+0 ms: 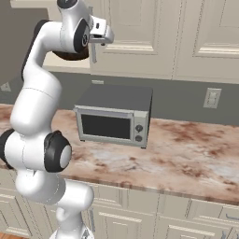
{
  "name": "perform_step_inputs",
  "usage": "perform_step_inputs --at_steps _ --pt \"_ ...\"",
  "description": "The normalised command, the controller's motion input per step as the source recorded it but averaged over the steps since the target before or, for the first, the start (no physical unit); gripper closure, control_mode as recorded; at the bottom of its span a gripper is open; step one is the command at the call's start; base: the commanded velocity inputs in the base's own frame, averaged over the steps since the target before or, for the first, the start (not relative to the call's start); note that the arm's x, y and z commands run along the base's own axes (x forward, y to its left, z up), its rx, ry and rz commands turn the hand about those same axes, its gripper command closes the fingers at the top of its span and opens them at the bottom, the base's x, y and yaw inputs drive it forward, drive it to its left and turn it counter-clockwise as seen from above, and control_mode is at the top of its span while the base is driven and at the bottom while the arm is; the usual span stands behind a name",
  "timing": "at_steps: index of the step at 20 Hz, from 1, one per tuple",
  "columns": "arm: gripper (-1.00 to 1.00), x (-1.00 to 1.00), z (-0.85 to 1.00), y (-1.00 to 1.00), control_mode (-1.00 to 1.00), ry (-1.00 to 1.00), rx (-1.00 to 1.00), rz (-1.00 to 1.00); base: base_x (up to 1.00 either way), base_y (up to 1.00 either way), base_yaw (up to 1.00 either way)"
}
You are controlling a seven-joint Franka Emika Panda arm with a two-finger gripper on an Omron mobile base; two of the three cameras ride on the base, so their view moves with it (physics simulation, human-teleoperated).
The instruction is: Move the bowls from the cabinet to the plates on the dining table.
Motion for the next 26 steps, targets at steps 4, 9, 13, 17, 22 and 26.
perform_step_inputs --at_steps 4,9,13,17,22,26 --pt "1.00 0.06 -0.02 -0.06 -1.00 0.02 0.00 -0.02 0.00 0.00 0.00" --pt "1.00 0.02 0.00 0.00 -1.00 0.01 0.00 0.00 0.00 0.00 0.00" --pt "1.00 0.00 0.00 0.00 -1.00 0.02 0.00 0.00 0.00 0.00 0.00" --pt "1.00 0.00 0.00 0.00 -1.00 0.01 0.00 0.00 0.00 0.00 0.00" --pt "1.00 0.00 0.00 0.00 -1.00 0.00 0.00 0.00 0.00 0.00 0.00" --pt "1.00 0.00 -0.01 -0.07 -1.00 -0.02 0.00 0.00 0.00 0.00 0.00"
